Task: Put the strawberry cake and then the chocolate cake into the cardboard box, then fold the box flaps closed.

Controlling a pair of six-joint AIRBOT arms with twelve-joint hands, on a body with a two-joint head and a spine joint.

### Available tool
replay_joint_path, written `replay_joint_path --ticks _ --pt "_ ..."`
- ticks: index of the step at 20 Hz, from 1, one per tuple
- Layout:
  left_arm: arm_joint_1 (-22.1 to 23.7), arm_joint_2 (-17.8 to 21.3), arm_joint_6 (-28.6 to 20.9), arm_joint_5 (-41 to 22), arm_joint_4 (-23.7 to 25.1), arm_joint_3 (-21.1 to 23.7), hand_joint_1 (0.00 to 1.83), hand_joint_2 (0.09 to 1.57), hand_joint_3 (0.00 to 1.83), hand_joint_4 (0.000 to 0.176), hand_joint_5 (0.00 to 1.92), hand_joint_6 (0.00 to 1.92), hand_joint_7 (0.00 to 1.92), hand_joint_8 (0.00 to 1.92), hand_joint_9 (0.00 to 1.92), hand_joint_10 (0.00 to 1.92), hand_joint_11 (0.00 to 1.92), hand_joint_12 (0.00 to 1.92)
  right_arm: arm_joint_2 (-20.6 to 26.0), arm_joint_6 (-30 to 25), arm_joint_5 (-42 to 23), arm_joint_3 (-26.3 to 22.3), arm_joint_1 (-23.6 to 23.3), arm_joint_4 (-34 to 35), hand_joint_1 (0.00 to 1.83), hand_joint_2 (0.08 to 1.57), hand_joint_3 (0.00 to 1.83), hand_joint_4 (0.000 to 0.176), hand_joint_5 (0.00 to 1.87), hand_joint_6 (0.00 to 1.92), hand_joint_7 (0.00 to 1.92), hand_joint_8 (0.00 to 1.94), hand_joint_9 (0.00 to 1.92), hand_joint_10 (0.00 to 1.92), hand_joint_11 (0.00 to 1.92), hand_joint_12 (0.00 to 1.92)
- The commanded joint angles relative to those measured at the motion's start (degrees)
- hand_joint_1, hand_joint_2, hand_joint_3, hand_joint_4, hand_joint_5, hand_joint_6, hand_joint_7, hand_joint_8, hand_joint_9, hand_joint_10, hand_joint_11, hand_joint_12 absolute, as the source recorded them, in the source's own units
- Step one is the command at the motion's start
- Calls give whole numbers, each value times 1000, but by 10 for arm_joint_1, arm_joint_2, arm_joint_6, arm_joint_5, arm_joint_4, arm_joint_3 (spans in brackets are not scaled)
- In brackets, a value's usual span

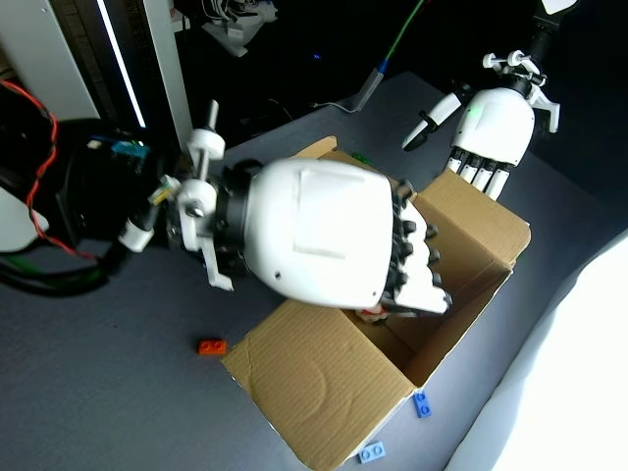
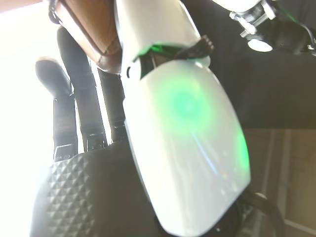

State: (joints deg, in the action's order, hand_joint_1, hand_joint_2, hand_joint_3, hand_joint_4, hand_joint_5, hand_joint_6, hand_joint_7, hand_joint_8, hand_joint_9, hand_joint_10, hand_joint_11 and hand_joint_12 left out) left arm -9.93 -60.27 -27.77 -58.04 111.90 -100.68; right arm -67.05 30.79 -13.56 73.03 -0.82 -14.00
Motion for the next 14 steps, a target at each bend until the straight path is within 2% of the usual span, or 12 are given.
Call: replay_joint_path --ticks 1,2,4,5,6,7,8,9,13,14 --pt "4 4 0 2 -41 -2 0 1119 0 0 162 0 246 1 252 1 0 847 2 -15 -60 8 -5 8 1195 1173 3 0 916 1059 825 1323 614 1348 402 1827" --pt "4 4 0 2 -41 -2 0 1119 0 0 166 2 249 2 256 3 0 842 -3 -24 -59 16 -4 8 1202 1164 0 0 950 1011 834 1308 613 1353 399 1854" --pt "4 4 0 2 -41 -2 0 1110 0 0 168 1 248 0 254 1 0 843 -14 -24 -59 29 -3 8 1191 1180 3 0 915 1069 806 1344 589 1365 342 1861" --pt "4 4 0 2 -41 -2 0 1103 0 0 171 2 250 2 259 3 0 842 -19 -23 -59 36 -3 8 1200 1171 0 0 938 1024 824 1331 614 1384 356 1891" --pt "4 4 0 2 -41 -2 0 1103 0 0 180 5 263 5 272 7 0 878 -23 -22 -58 40 -2 7 1316 1173 0 0 943 995 855 1258 677 1486 362 1865" --pt "4 4 0 2 -41 -2 0 1103 0 0 175 2 255 1 265 3 0 885 -27 -22 -58 44 -1 0 1338 1174 1 0 935 1001 867 1240 686 1505 356 1853" --pt "4 4 0 2 -41 -2 0 1100 0 0 176 2 261 3 270 5 0 887 -30 -22 -59 46 1 -10 1231 1165 1 0 938 1000 853 1293 632 1395 348 1839" --pt "4 4 1 2 -41 -2 0 1105 0 0 184 5 267 5 274 6 0 890 -33 -22 -59 48 2 -15 1205 1169 2 0 933 1012 832 1329 609 1373 355 1851" --pt "4 4 2 3 -41 -2 0 1112 1 0 173 1 241 0 250 1 0 853 -38 -13 -60 51 4 -17 1187 1182 2 0 904 1081 808 1332 600 1342 359 1867" --pt "4 4 2 3 -41 -2 0 1112 1 0 166 0 245 2 253 2 0 853 -39 -13 -60 51 4 -18 1180 1186 0 16 853 1149 836 1280 620 1248 336 1766"
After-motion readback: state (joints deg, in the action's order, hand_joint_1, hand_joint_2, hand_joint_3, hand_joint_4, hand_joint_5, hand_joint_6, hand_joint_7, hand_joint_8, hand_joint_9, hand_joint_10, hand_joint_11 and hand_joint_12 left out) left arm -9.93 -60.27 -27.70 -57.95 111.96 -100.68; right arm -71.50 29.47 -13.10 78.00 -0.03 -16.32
